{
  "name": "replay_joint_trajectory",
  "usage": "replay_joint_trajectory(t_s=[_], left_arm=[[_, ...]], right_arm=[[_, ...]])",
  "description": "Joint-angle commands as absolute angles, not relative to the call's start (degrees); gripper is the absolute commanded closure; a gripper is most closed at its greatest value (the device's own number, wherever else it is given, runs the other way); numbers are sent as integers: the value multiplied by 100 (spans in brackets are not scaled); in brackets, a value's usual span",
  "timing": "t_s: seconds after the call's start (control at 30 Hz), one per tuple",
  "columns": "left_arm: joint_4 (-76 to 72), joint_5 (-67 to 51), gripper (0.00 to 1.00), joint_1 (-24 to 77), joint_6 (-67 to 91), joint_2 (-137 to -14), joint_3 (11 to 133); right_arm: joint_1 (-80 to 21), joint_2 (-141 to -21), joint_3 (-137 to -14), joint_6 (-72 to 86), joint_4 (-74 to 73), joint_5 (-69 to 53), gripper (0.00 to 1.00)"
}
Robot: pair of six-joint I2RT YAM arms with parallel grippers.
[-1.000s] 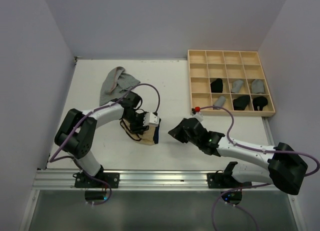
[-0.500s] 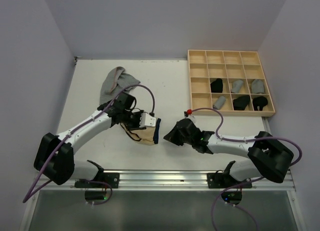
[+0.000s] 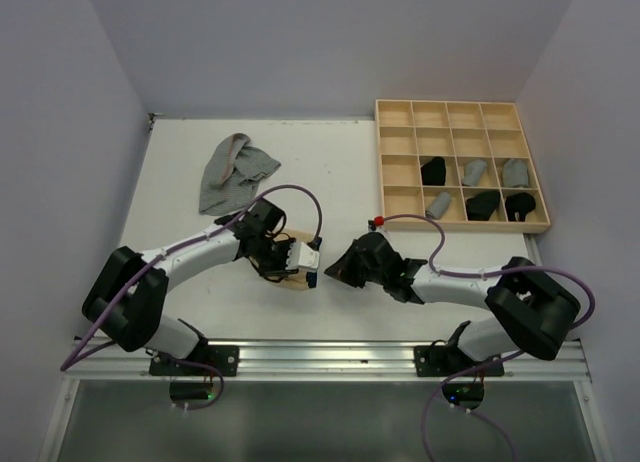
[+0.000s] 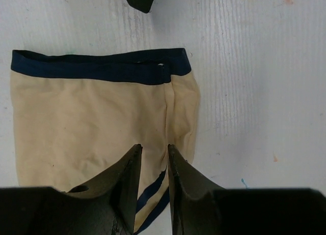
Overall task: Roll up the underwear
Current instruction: Fold the underwear
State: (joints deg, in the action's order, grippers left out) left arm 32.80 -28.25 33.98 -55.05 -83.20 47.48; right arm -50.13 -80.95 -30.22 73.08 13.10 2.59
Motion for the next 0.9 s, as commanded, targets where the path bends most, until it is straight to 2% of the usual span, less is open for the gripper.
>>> replay_joint_trajectory(t_s=[0.0,0.23,0.4,0.5,0.57,0.63,0.87], left_arm=[[2980,-2769,70,3480,-5449,-8490,4685],[2742,-2567,71,3542,-5344,-8754,4649],[2795,-2558,79,3568,-5335,-8745,4658],[3040,-2637,77,3577,-5335,-8658,4728],[3137,-2707,71,3577,-5335,-8613,4781],[3173,-2725,69,3586,-5326,-8569,4790],[3138,-2611,70,3630,-5317,-8710,4711]], right_arm=[[-4948,-8121,-3067,7295,1529,167,100],[-4896,-8165,-3015,7295,1608,105,100],[-4869,-8121,-2953,7304,1617,97,100],[-4852,-8068,-2892,7295,1608,97,100],[-4843,-8051,-2865,7295,1608,88,100],[-4843,-8042,-2874,7295,1608,79,100],[-4843,-8042,-2856,7295,1635,53,100]])
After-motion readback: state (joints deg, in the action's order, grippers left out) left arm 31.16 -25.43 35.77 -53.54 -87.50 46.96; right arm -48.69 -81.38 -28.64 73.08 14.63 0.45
